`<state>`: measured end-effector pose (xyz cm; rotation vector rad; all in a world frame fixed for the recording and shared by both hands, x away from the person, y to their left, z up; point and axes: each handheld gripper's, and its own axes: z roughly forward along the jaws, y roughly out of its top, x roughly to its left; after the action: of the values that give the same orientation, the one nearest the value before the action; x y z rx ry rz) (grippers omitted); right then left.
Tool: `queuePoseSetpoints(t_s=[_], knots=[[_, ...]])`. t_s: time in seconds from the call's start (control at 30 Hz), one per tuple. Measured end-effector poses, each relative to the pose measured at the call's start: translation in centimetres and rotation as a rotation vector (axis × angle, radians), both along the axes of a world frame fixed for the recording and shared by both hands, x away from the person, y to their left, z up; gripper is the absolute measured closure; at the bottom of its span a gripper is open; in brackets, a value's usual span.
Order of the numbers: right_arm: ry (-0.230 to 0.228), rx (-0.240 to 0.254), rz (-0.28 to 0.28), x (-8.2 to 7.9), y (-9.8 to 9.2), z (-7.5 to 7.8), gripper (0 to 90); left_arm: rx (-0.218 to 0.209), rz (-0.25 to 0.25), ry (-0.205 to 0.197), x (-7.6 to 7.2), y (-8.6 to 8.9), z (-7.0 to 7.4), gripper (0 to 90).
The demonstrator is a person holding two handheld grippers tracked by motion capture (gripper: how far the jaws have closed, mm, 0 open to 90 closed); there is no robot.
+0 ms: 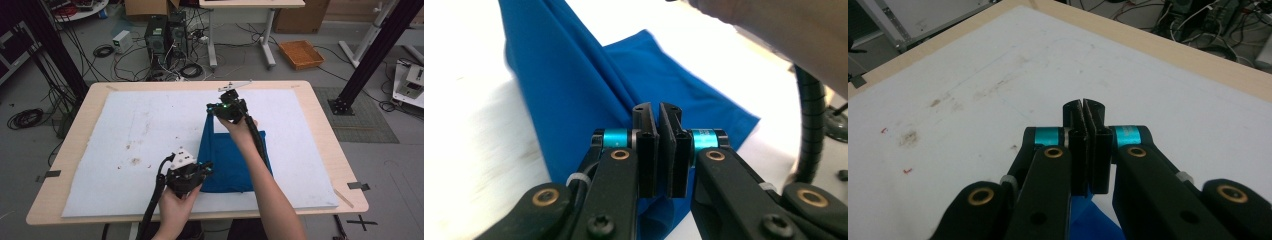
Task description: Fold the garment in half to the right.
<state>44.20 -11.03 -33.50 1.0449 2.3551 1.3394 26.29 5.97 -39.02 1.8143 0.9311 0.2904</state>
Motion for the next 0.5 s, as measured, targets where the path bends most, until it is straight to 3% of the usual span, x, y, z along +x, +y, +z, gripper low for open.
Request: queuePoseSetpoints(t_s=[0.27, 0.5], knots=[[-0.004, -0.01, -0.039, -0.1, -5.6, 0.3, 89.4, -0.033, -0.065, 0.004, 0.9, -5.0, 0.1, 86.0], [0.034, -0.046, -0.079, 0.5, -10.0, -0.8, 89.5, -0.049, -0.104, 0.046, 2.2, -9.1, -1.3, 86.0]])
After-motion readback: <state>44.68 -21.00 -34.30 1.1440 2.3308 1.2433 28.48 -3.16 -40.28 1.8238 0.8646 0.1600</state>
